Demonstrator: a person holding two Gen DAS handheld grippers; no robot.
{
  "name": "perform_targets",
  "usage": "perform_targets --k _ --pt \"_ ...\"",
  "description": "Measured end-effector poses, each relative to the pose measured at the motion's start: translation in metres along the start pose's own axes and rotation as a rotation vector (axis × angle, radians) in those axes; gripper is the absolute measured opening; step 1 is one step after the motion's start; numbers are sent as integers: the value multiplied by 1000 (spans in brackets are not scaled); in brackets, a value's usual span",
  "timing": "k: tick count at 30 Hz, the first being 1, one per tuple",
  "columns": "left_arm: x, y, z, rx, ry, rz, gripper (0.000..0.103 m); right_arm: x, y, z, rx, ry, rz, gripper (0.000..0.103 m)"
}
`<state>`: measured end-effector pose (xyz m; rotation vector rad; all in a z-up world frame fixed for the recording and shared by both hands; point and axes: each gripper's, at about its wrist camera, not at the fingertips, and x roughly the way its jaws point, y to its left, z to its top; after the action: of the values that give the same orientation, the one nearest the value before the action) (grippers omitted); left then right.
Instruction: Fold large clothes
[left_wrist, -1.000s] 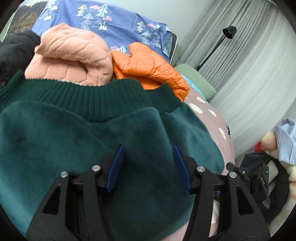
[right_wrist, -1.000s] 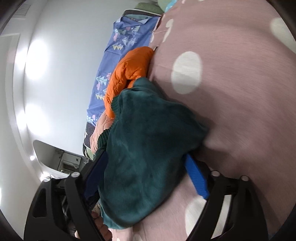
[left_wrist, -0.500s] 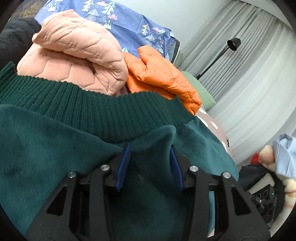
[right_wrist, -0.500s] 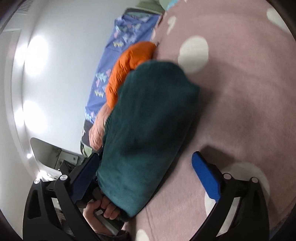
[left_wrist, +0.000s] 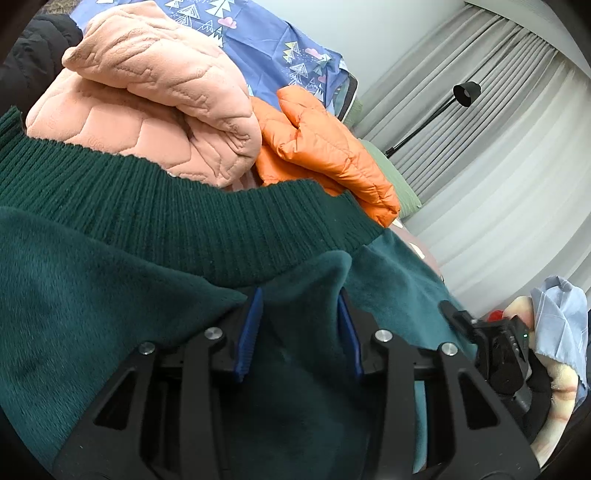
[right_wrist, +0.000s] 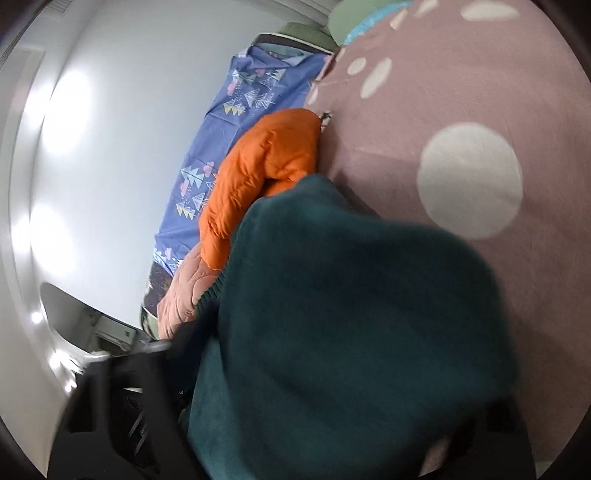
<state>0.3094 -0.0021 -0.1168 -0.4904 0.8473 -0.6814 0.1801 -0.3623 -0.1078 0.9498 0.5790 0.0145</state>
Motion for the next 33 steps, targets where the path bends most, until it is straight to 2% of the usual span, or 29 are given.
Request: perform_targets --k 2,5,12,18,21,25,27,29,31,33 --pt "-1 0 -1 1 -1 2 41 -4 14 -3 -92 -13 -34 45" --pt "-3 0 -2 2 -6 0 41 -9 34 -9 -216 -39 -81 40" --pt "-7 4 -3 -9 -3 -13 41 -10 97 -39 -527 -95 -127 37" --pt "-18 15 -7 -56 -14 -86 41 -11 142 -83 -781 -143 -164 37" --pt "-23 20 -10 -83 -21 -126 41 -10 157 -103 -869 -162 -171 37" --pt "-28 30 -11 -131 -28 -174 41 -13 176 -114 -890 -162 -109 35" --pt "-31 35 -10 -154 -30 -200 40 -13 181 -112 -851 -145 -53 35" --pt "-38 45 -9 -213 -20 -260 39 -15 187 -109 -810 -134 -4 35" --pt "-47 53 -7 -268 -4 -315 43 -16 197 -110 -812 -138 22 34" --pt "-65 59 -8 -298 -17 -334 55 -17 208 -117 -833 -140 44 34"
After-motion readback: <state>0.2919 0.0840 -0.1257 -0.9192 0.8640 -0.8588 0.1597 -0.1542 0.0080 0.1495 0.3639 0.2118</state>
